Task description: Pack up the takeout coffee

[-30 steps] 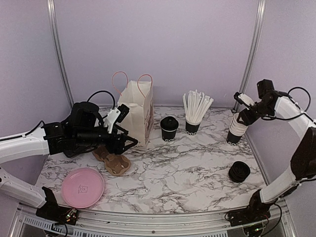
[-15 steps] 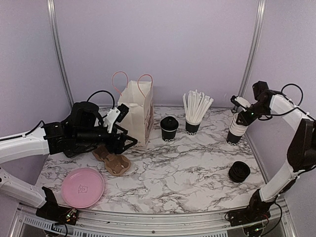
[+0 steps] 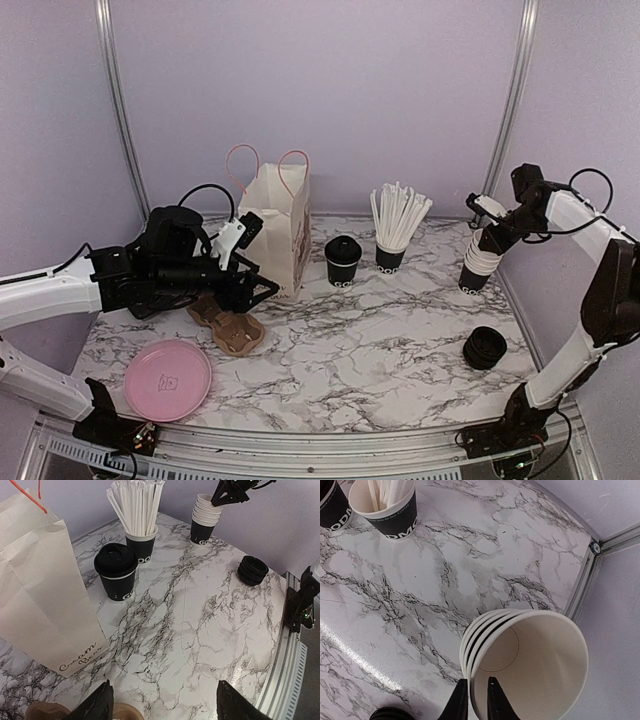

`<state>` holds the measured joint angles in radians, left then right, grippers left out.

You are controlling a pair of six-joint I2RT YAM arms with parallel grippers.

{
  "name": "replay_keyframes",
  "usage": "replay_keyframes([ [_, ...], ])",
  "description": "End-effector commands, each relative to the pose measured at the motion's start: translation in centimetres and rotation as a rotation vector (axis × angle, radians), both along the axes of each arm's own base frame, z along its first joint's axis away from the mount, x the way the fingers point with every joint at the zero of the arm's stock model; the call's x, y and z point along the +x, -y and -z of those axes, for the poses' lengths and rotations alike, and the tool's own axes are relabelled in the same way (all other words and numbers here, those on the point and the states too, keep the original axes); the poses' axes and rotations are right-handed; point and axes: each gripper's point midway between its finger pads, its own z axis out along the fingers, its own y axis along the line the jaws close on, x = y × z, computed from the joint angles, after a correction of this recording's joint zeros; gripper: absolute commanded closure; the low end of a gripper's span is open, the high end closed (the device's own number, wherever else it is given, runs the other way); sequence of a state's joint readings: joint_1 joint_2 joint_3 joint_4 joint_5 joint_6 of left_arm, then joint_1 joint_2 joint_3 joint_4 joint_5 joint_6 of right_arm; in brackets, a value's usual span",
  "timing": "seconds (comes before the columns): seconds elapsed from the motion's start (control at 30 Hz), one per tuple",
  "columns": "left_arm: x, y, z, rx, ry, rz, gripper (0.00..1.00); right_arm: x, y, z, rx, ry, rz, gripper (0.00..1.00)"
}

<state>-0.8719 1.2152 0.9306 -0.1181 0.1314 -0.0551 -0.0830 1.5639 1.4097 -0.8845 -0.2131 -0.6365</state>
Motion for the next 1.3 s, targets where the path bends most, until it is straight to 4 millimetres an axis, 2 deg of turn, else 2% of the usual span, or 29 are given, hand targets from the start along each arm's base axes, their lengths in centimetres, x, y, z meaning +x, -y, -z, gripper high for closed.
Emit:
replay_keyframes([
  [0.0,-0.2,0.4,-0.4,0.009,0.004,0.022,0.29,0.7,0.0,-0.8,0.01,0.015,0.006,0.86],
  [0.3,-0.3,0.4,-0.2,0.022,0.005,0.028,0.29,0.9,0.3,-1.3,0.004,0.022,0.017,0.92],
  [0.5,-0.3,0.5,-0.1,0.027,0.005,0.028,0.29,0.4,0.4,-5.3,-0.014,0.105,0.016,0.96],
  [0.57,-0.4,0.6,0.0,0.028,0.002,0.032,0.29,0.2,0.3,-6.0,-0.017,0.125,0.013,1.0],
  [0.77,-0.5,0.7,0.2,0.033,-0.004,0.036,0.29,-0.3,0.2,-5.5,-0.014,0.112,0.009,1.0],
  [0.8,-0.5,0.6,0.2,0.034,-0.002,0.035,0.29,-0.4,0.1,-5.3,-0.004,0.106,0.009,0.97],
  [0.9,-0.5,0.7,0.2,0.038,-0.001,0.036,0.29,-0.4,0.4,-4.3,-0.013,0.081,0.023,0.74],
  [0.97,-0.5,0.7,0.2,0.04,0.0,0.037,0.29,-0.2,0.7,-3.6,-0.033,0.073,0.029,0.68],
  [1.07,-0.6,0.7,0.4,0.048,0.0,0.038,0.29,0.0,0.8,-2.6,-0.037,0.049,0.027,0.68],
  [1.27,-0.7,0.7,0.4,0.055,0.004,0.04,0.29,0.6,0.6,-0.7,-0.019,0.0,0.021,0.74],
])
